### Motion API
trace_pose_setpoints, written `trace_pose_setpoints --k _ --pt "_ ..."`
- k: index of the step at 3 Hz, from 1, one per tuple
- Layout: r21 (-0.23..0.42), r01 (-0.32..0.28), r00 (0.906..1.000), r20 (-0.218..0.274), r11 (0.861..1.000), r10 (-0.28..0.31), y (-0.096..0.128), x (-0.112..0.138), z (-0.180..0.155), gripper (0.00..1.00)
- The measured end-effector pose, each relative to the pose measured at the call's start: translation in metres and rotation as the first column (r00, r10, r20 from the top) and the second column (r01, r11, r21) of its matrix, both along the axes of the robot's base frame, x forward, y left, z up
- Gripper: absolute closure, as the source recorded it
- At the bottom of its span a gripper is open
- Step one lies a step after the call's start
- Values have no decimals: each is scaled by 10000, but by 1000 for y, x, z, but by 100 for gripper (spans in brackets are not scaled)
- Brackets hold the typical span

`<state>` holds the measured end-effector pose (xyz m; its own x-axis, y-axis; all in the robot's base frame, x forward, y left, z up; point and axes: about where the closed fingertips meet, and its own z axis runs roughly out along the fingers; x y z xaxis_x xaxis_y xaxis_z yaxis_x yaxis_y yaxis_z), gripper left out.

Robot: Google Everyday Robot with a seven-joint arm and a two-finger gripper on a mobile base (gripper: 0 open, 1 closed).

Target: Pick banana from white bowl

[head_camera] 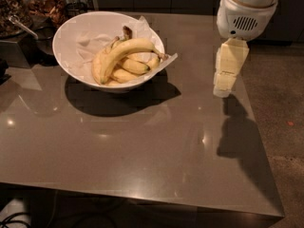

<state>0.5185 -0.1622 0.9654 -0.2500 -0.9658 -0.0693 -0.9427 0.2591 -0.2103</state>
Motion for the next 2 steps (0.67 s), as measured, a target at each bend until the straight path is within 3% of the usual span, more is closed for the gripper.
trace_pose_setpoints --k 1,2 --pt "311 -213 9994 264 9993 205 18 9 6 0" --pt "409 -690 9974 232 9968 681 58 25 13 0"
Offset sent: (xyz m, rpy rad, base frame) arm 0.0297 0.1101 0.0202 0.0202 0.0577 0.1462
